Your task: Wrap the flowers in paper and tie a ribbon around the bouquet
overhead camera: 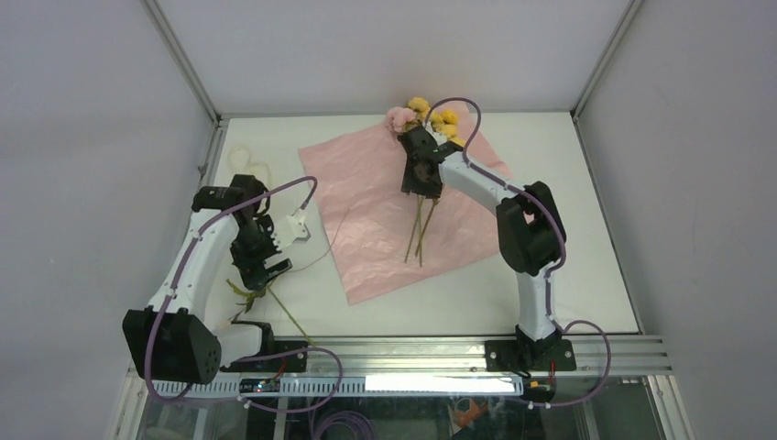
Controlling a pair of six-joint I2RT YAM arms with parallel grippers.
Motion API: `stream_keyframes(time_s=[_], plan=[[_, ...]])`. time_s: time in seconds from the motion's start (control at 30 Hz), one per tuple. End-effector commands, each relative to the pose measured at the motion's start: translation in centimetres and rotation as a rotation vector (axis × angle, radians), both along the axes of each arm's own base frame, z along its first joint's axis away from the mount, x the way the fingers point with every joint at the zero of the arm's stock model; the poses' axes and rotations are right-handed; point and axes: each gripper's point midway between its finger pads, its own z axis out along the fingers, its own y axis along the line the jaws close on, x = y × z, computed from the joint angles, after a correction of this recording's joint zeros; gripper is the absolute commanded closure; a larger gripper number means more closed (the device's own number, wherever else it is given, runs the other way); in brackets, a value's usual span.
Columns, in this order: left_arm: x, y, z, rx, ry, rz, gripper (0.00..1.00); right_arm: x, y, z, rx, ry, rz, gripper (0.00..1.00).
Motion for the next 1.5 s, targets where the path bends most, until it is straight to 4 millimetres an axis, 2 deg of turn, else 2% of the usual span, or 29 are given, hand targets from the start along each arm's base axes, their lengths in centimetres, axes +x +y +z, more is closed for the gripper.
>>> stream_keyframes(time_s=[0.0,0.13,0.23,0.37,0.53,0.67,0.73,0.83,0.9,0.93,0.97,1.03,1.1,1.2,1.23,1.3,1.47], plan=[[1.2,0.7,-3.1,0.034,0.006,0.057,0.05,1.0,-1.5,4.4,-0.113,-0.101,-0.032,0.39],[2.5,-0.8,-5.4,-0.033,0.038,0.130,0.06,0.1,-1.6,7.3,-0.137,-0.173,-0.016,0.36],[3.1,-2.0,-7.1,-0.038,0.095,0.164,0.08,-0.9,-1.6,8.6,-0.133,-0.196,0.001,0.36],[4.3,-1.1,-9.5,0.062,0.118,0.183,0.13,-2.1,-2.2,9.0,-0.118,-0.197,0.014,0.36],[4.1,-0.6,-11.3,0.129,0.157,0.161,0.18,-3.2,-3.0,8.7,-0.111,-0.202,0.015,0.36],[5.1,-0.3,-12.6,0.174,0.119,0.179,0.41,-3.7,-3.3,8.1,-0.113,-0.194,0.019,0.36],[5.5,-0.3,-13.3,0.208,0.110,0.167,0.55,-3.8,-3.4,7.9,-0.117,-0.192,0.020,0.36],[5.6,-0.8,-14.3,0.239,0.118,0.189,0.70,-3.9,-3.7,7.9,-0.129,-0.192,0.022,0.37],[5.0,-1.3,-14.8,0.218,0.142,0.209,0.95,-4.0,-4.0,8.0,-0.136,-0.196,0.019,0.36],[4.7,-1.5,-14.8,0.207,0.148,0.215,1.00,-4.1,-4.1,8.2,-0.136,-0.198,0.018,0.37],[4.5,-1.6,-14.6,0.195,0.147,0.218,1.00,-4.1,-4.2,8.4,-0.134,-0.202,0.017,0.36],[4.7,-1.8,-13.3,0.166,0.112,0.219,1.00,-4.0,-4.2,9.0,-0.128,-0.214,0.023,0.36],[5.9,-1.9,-10.2,0.126,0.032,0.218,1.00,-4.0,-3.9,10.0,-0.112,-0.228,0.045,0.37],[7.8,-2.2,-3.5,0.062,-0.152,0.134,1.00,-4.0,-2.1,12.6,-0.031,-0.278,0.148,0.37],[8.3,-2.5,-1.3,0.039,-0.214,0.085,1.00,-4.3,-0.8,13.9,0.027,-0.298,0.219,0.37],[8.2,-2.6,2.2,0.029,-0.305,-0.033,1.00,-4.6,0.4,16.3,0.080,-0.334,0.301,0.37],[5.6,-2.7,8.4,0.092,-0.449,-0.423,1.00,-4.9,0.1,21.7,0.193,-0.381,0.365,0.34]])
